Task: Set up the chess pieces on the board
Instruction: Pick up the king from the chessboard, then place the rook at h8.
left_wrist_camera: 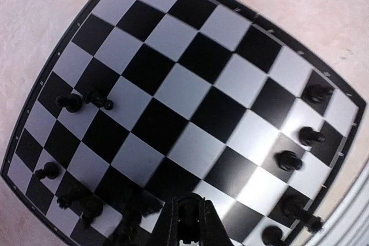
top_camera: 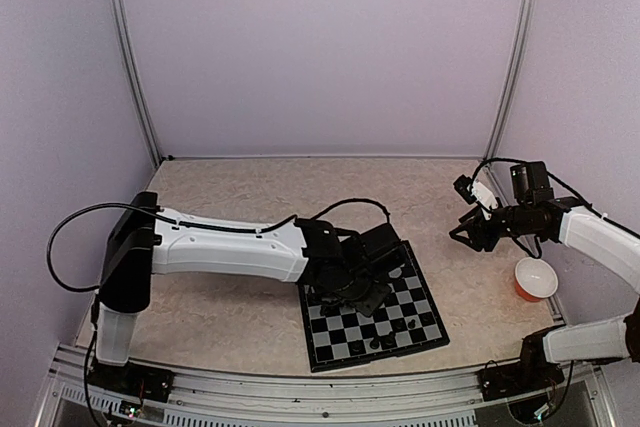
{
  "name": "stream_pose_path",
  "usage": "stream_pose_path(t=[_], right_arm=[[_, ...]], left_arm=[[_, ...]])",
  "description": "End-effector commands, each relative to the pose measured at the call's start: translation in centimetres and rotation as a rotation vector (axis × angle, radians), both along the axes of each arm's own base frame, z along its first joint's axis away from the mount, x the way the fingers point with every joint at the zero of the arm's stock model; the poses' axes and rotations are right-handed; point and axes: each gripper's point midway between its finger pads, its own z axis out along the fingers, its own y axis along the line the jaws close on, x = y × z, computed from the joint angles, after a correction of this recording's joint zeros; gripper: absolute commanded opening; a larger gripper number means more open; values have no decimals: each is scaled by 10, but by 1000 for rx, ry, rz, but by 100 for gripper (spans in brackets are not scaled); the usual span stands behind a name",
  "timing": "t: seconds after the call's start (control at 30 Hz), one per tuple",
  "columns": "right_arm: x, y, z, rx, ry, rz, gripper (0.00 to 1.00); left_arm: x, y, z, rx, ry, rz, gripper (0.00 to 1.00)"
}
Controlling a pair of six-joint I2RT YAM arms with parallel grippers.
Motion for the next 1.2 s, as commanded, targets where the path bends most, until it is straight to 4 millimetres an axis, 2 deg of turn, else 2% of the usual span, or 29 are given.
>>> stream_pose_path(t=[0.0, 0.13, 0.37, 0.47, 0.67, 1.03, 1.17], right_arm=[[-2, -2, 2, -3, -6, 2, 48], [-2, -2, 3, -2, -7, 4, 48], [-3, -1, 1, -1, -2, 8, 48], [-3, -1, -1, 1, 8, 12, 48], [-3, 0, -3, 3, 16, 14, 48], [-3, 0, -4, 3, 19, 15, 48], [-3, 0, -5, 4, 23, 18, 48]], left_arm=[[-27, 5, 58, -67, -71, -9, 7], [-54, 26, 52, -42, -44, 9, 7], [-103, 52, 18, 11, 35, 17, 7], [-116, 59, 3, 29, 60, 24, 7], [-113, 72, -16, 54, 61, 61, 8], [-104, 79, -29, 57, 86, 77, 8], [-104, 79, -32, 61, 97, 73, 13]])
